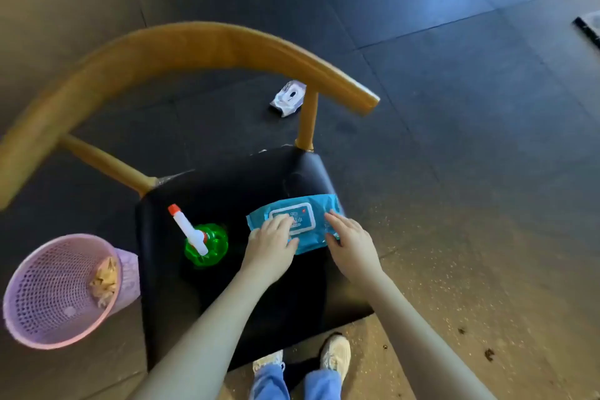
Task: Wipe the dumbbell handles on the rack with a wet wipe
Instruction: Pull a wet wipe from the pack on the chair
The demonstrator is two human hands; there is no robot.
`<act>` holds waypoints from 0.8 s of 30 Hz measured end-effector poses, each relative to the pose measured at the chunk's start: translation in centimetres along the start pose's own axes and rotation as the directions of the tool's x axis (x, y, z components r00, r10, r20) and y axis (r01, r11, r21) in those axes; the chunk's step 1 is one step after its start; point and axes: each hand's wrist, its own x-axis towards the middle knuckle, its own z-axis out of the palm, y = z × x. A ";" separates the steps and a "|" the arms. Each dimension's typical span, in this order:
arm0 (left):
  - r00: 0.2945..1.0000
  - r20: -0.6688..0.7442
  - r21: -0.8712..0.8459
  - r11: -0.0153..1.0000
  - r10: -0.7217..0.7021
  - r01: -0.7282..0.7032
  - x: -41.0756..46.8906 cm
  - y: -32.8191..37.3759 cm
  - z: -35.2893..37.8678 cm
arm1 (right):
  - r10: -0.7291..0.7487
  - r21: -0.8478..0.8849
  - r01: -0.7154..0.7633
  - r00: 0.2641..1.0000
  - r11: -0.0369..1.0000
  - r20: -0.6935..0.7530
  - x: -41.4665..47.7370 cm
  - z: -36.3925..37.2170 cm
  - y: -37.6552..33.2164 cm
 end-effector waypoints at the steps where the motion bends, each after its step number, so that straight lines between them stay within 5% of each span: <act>1: 1.000 -0.024 0.031 1.000 -0.001 0.002 0.8 -0.5 0.5 | -0.021 -0.040 0.022 0.999 0.999 0.027 1.2 0.7 0.3; 7: 0.997 -0.052 0.160 0.985 -0.053 0.061 4.4 -3.3 4.6 | -0.112 -0.203 0.134 0.987 0.970 0.119 6.5 5.4 2.4; 16: 0.957 -0.291 0.215 0.975 0.006 0.060 4.4 -3.8 8.5 | -0.192 -0.177 0.202 0.979 0.963 0.073 6.9 8.8 5.0; 24: 0.961 -0.278 0.249 0.965 -0.010 0.082 4.7 -2.9 8.1 | -0.255 -0.159 0.263 0.965 0.952 0.070 6.5 9.0 5.9</act>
